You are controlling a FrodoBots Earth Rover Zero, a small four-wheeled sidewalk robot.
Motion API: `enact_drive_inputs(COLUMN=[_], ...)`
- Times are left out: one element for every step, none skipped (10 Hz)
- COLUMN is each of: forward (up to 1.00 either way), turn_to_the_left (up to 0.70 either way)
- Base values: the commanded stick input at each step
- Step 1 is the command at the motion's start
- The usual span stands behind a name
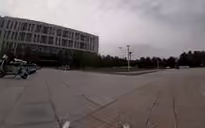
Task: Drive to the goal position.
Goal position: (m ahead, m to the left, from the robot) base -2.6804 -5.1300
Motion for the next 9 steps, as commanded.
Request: enact_drive_inputs(forward=[0.70, 0.70, 0.70, 0.70, 0.70, 0.70, 0.70, 0.70, 0.70], turn_to_the_left=[0.00, 0.00, 0.00, 0.00, 0.00, 0.00, 0.00, 0.00, 0.00])
